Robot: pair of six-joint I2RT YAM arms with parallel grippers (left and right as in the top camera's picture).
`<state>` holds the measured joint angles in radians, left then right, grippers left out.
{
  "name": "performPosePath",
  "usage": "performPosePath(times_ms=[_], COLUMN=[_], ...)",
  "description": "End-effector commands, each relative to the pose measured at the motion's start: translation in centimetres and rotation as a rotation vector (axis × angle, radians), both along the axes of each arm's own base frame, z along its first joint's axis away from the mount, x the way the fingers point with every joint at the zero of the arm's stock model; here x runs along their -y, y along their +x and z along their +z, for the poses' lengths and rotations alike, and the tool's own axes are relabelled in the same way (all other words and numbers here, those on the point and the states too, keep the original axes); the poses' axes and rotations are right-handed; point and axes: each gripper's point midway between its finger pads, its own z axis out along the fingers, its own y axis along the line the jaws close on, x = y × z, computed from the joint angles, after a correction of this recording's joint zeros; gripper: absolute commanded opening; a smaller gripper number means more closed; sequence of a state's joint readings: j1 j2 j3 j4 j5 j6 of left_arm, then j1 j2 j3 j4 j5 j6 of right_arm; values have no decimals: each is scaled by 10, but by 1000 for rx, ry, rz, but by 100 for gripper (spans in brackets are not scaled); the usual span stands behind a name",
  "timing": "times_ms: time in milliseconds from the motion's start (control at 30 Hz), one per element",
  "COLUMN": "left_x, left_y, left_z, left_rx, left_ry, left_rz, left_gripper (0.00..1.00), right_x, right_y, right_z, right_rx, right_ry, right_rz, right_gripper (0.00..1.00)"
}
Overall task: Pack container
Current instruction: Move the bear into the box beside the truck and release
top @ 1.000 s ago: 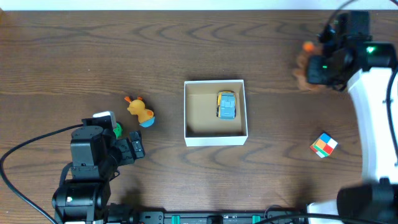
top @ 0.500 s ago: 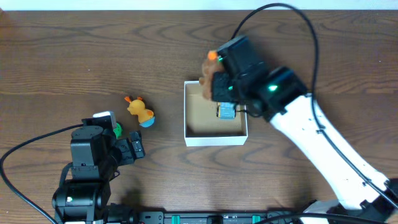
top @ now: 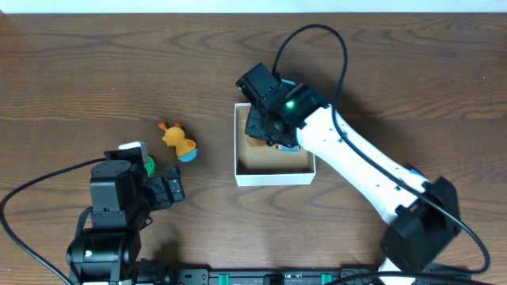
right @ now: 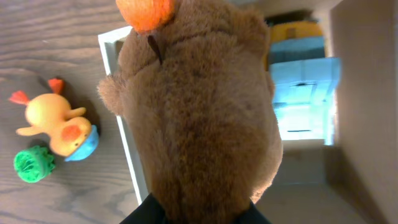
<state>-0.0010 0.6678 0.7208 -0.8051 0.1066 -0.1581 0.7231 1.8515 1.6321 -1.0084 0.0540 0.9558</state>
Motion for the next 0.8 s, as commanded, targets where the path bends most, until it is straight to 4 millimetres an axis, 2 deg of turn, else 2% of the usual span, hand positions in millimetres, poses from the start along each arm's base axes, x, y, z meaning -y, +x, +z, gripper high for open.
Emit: performPosePath(times_ms=[0,100,267,300,333,367,467,500,533,767], left_x=[2,2,2,2,2,2,2,2,2,2], left_y=[2,2,2,2,2,2,2,2,2,2], left_z=[8,8,8,8,8,8,8,8,8,8], left_rx=[17,17,17,17,17,17,17,17,17,17], left_ry=[-13,-13,-13,-13,-13,-13,-13,-13,-13,-13], left_rz=[-3,-3,-3,-3,-3,-3,-3,-3,-3,-3], left_gripper=[98,98,98,98,98,98,98,98,98,98], right_x=[-11,-18,-17,-17,-17,-17,-17,-17,-17,-17], right_y=[-5,-8,-7,-6,-7,-7,-7,-7,-7,-7], right_z=[-17,-21,-21,-21,-21,-21,-21,-21,-21,-21], right_rx=[-59,-80,-78,-78,-78,-79,-80,-79,-79,-79], right_ry=[24,46,46,45,45,45,45,45,45,44], right_rz=[-12,1,-2,-3,-3,-3,-2,-1,-1,-1], right_gripper=[1,1,1,4,12,26,50,61,64,64])
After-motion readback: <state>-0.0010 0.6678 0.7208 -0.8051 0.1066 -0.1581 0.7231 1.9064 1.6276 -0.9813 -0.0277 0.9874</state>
